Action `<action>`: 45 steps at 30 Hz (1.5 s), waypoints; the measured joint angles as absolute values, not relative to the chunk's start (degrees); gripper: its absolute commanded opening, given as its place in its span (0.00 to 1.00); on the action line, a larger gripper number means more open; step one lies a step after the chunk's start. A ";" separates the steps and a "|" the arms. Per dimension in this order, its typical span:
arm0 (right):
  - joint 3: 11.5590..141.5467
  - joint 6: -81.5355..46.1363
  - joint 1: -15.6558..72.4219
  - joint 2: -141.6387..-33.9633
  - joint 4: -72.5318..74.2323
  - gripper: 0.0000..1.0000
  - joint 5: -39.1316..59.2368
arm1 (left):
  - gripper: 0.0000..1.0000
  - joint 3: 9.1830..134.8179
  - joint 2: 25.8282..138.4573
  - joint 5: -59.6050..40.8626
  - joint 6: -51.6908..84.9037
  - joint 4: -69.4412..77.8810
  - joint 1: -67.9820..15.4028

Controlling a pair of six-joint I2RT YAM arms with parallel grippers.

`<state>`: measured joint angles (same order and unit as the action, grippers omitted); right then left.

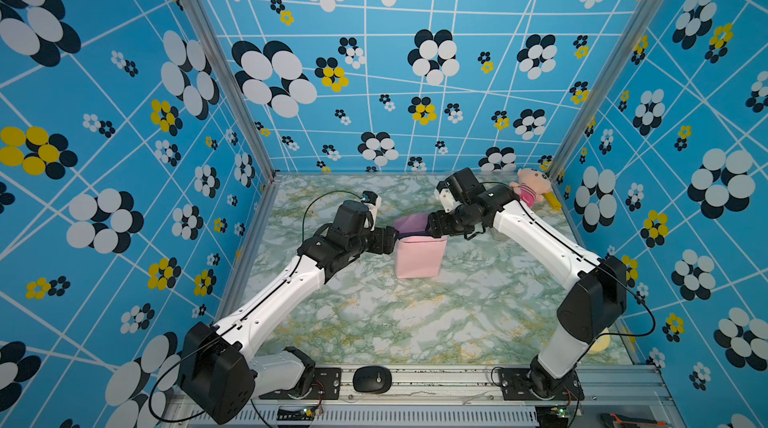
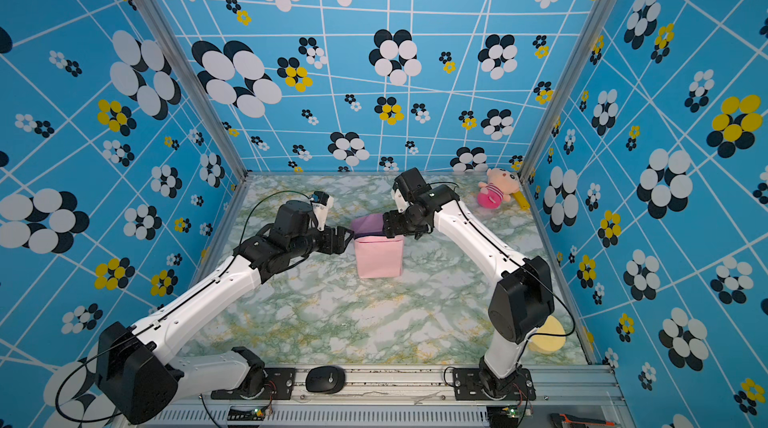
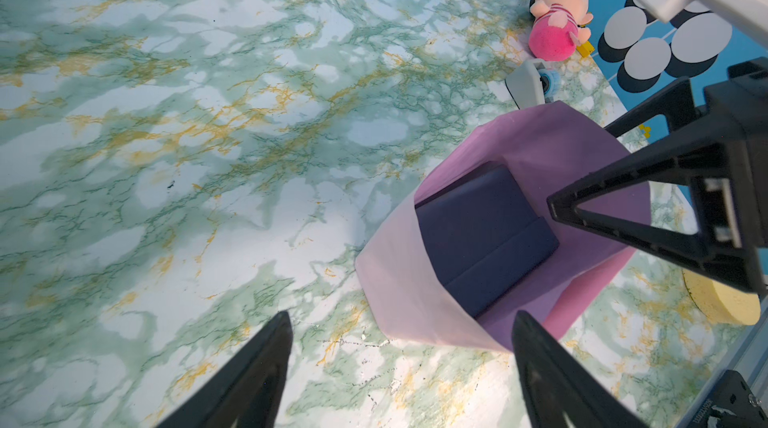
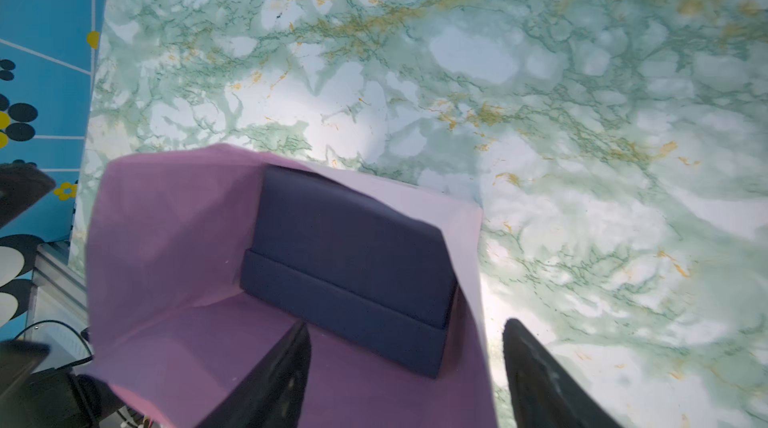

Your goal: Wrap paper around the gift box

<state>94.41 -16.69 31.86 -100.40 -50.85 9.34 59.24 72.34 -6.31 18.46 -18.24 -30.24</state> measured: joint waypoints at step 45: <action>73.47 -17.37 28.01 -80.79 -29.39 0.77 14.52 | 0.92 37.50 70.65 -23.22 5.93 8.99 -27.66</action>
